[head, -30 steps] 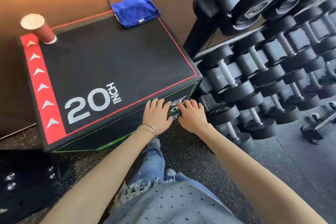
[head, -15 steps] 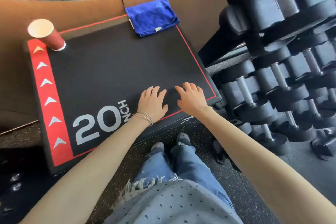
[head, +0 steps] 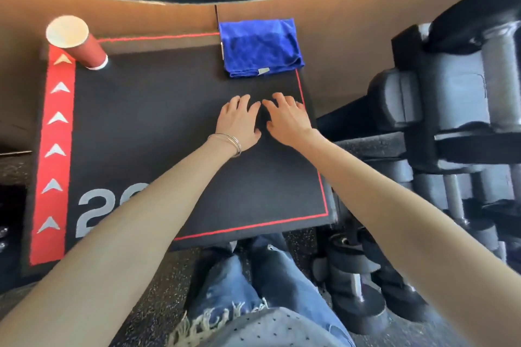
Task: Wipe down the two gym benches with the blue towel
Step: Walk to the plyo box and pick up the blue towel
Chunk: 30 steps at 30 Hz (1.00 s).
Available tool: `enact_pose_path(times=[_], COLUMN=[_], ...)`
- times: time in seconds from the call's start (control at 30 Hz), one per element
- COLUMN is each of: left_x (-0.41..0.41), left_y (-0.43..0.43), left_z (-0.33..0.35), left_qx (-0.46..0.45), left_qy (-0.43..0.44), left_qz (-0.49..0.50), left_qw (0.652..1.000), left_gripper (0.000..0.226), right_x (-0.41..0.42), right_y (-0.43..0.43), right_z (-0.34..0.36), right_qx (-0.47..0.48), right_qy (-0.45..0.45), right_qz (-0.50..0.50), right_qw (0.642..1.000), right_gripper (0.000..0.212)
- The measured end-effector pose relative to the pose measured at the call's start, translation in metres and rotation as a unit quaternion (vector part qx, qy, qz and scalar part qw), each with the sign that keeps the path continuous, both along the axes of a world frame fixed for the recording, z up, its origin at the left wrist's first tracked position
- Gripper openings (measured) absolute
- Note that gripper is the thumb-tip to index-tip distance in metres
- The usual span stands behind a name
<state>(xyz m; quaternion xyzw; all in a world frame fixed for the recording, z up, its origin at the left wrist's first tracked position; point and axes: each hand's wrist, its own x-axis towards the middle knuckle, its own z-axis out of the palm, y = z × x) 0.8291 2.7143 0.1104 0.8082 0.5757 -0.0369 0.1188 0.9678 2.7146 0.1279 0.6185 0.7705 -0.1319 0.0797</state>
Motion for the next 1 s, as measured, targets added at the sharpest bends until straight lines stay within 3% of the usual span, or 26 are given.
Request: enact_pose_path(times=[0.23,0.57,0.73,1.0], left_x=[0.016,0.007,0.013,0.002], left_y=[0.069,0.116,0.111,0.069], left_z=[-0.012,-0.010,-0.007,-0.005], left_qx=[0.031,0.102,0.113,0.133], left_qy=[-0.004,0.041,0.062,0.066], left_qz=[0.044,0.033,0.046,-0.006], left_qw=[0.999,0.993,0.991,0.989], left_gripper=[0.073,0.037,0.025,0.025], right_x=[0.020,0.026,0.023,0.019], right_y=[0.079,0.119,0.117,0.061], right_z=[-0.010,-0.025,-0.023,-0.024], right_qx=[0.059,0.137,0.143,0.156], right_qy=[0.003,-0.008,0.001,0.016], right_qz=[0.047,0.059,0.052,0.018], right_qw=[0.997,0.989,0.988,0.987], right_gripper=[0.056,0.044,0.033,0.034])
